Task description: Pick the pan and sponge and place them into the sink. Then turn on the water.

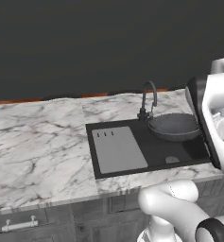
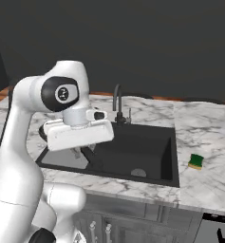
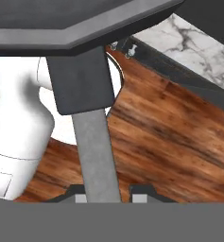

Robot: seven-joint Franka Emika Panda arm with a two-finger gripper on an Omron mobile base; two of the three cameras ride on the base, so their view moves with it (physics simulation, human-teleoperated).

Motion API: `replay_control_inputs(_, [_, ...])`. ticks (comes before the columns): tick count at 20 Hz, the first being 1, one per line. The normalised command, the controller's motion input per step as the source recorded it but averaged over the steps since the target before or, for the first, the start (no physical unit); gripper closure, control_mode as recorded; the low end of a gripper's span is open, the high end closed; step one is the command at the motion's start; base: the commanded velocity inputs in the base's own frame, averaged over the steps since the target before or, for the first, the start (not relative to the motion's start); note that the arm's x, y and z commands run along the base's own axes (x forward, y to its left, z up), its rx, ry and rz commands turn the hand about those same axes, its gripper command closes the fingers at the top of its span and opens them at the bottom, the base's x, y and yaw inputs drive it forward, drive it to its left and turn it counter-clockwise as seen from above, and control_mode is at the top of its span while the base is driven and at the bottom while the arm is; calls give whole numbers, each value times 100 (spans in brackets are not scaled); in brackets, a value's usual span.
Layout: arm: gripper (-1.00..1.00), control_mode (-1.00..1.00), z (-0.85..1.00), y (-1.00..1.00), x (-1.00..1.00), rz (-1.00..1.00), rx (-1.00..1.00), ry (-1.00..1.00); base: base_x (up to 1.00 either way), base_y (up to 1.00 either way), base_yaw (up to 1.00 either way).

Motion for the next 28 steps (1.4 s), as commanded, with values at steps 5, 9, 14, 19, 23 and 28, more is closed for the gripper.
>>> replay_control_inputs(5, [100,-100,-24,-85,-10,23,9,-1,0,0,0])
replay_control_inputs(9, [100,-100,-31,-87,4,20,12,0,0,0,0])
replay_control_inputs(14, [100,-100,-38,-78,37,18,10,3,0,0,0])
replay_control_inputs(19, [100,-100,-46,-30,79,21,1,6,0,0,0])
replay_control_inputs(23, [100,-100,-52,-2,95,26,0,8,0,0,0])
replay_control_inputs(28, [100,-100,-40,0,85,24,0,7,0,0,0])
